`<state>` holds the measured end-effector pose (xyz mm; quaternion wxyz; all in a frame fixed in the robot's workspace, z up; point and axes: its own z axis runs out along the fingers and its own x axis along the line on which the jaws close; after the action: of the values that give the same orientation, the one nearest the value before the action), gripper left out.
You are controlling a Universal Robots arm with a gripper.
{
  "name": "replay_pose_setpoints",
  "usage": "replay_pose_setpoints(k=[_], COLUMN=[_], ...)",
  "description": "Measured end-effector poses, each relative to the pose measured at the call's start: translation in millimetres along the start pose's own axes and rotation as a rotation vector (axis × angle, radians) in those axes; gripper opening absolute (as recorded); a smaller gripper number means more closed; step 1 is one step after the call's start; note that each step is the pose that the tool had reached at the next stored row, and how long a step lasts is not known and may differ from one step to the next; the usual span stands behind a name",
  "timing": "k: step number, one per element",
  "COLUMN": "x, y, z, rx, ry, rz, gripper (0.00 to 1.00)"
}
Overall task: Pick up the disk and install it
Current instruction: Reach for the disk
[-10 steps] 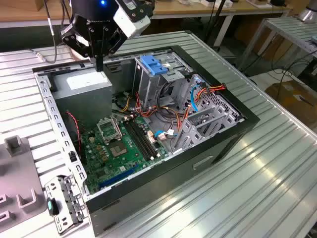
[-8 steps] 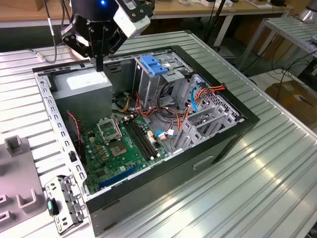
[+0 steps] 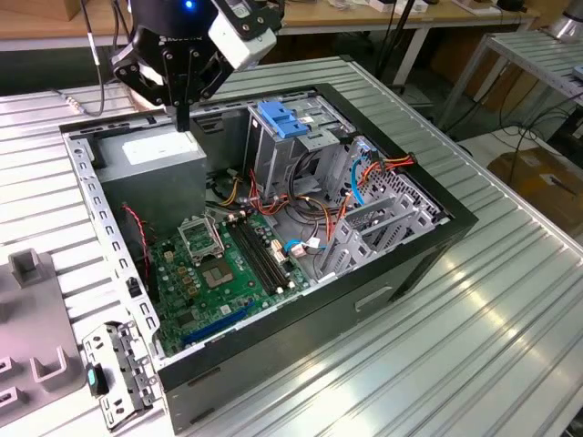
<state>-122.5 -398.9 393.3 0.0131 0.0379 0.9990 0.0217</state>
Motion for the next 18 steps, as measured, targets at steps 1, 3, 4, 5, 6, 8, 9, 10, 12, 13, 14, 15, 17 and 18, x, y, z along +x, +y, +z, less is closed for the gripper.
replay_pose_setpoints(k=[1,3,4,5,6,8,9,10,12,13,14,15,17,18], x=[0.2,1.0,1.4,2.6,3.3,4.7,5.4,6.0,7.1,7.1,7.3,7.3,7.4,7.7], y=[0.0,-0.1,-0.1,-0.2,-0.3,-0.4,-0.4,-0.5,-0.5,-0.5,-0.6,-0.6,-0.6,-0.6], z=[0.0,0.0,0.0,-0.1,-0.1,-0.1,-0.2,-0.2,-0.2,-0.2,-0.2,-0.2,-0.2,-0.2], rx=[0.0,0.0,0.0,0.0,0.0,0.0,0.0,0.0,0.0,0.0,0.0,0.0,0.0,0.0], ry=[0.0,0.0,0.0,0.0,0.0,0.0,0.0,0.0,0.0,0.0,0.0,0.0,0.0,0.0], rz=[0.0,0.0,0.0,0.0,0.0,0.0,0.0,0.0,0.0,0.0,0.0,0.0,0.0,0.0], gripper=[0.11,0.11,0.11,0.11,0.11,0.11,0.11,0.11,0.11,0.11,0.11,0.11,0.11,0.11])
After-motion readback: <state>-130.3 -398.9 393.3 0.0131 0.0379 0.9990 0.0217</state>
